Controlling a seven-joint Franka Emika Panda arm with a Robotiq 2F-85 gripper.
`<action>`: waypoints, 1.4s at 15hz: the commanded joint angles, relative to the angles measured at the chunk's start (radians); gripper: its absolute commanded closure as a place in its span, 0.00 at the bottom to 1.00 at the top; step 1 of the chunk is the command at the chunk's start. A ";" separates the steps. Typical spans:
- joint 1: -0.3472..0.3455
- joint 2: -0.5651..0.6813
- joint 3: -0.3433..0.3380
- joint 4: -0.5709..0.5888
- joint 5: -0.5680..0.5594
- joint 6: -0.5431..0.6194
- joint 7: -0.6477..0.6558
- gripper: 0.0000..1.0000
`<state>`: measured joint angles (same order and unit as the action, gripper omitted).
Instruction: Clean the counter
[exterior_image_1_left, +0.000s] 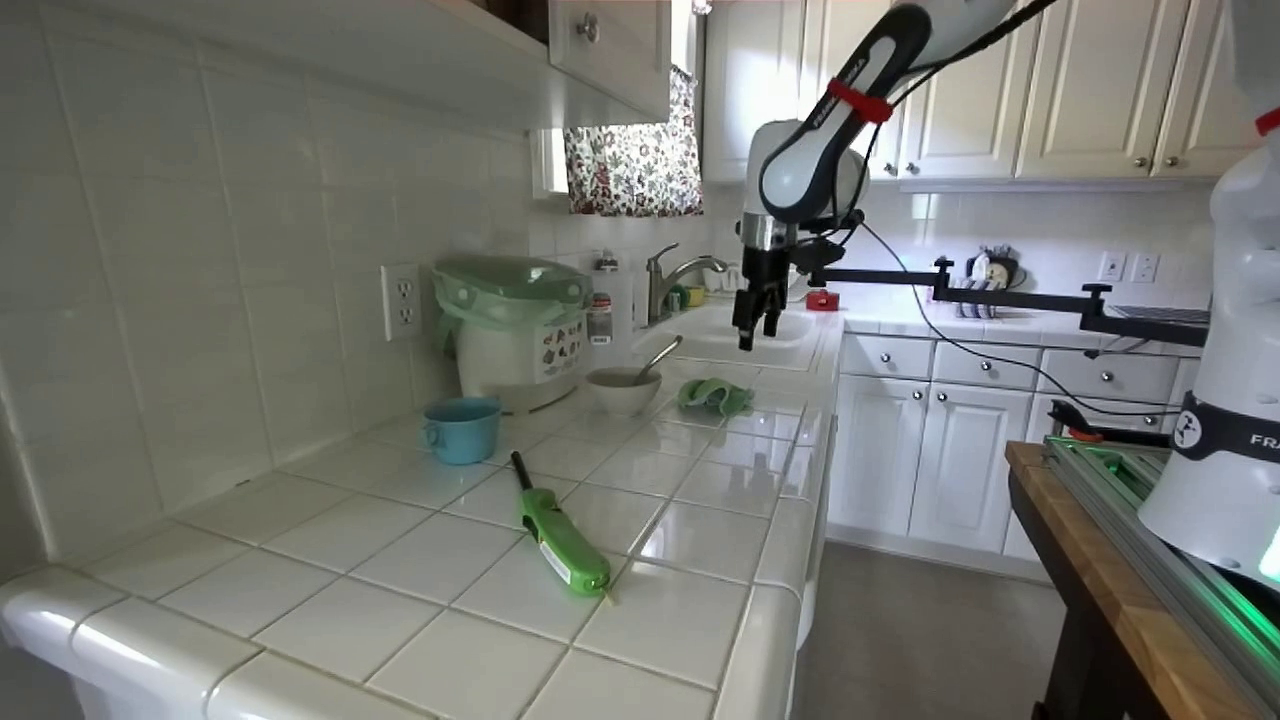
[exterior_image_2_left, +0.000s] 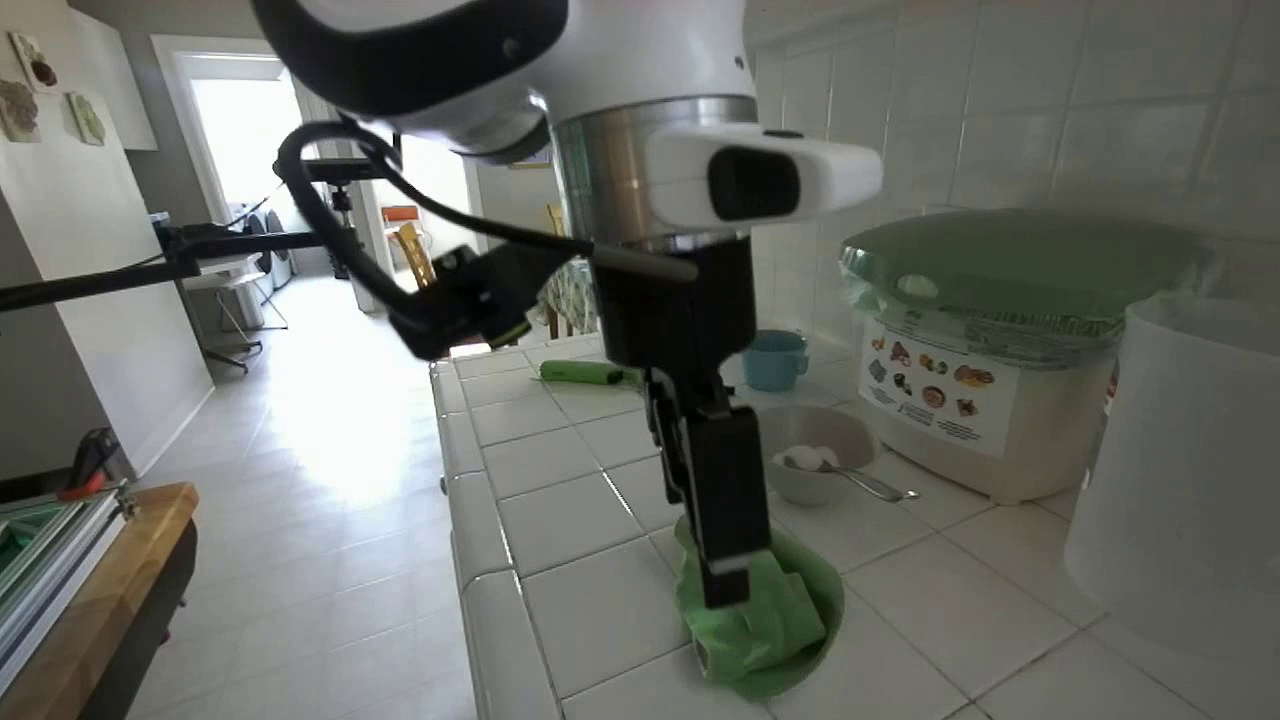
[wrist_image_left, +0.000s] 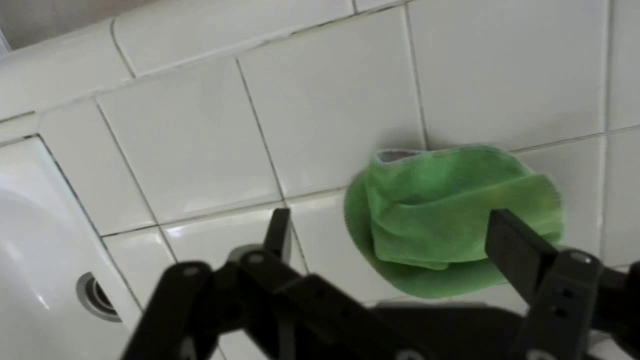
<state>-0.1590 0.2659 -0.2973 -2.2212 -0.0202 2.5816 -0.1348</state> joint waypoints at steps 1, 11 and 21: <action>-0.009 -0.077 0.056 -0.025 -0.015 -0.102 0.025 0.00; 0.049 -0.200 0.101 -0.102 -0.191 -0.122 0.268 0.00; 0.113 -0.204 0.218 -0.035 0.170 -0.234 0.412 0.00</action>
<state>-0.0649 0.0665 -0.1103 -2.2871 0.0937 2.3527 0.1832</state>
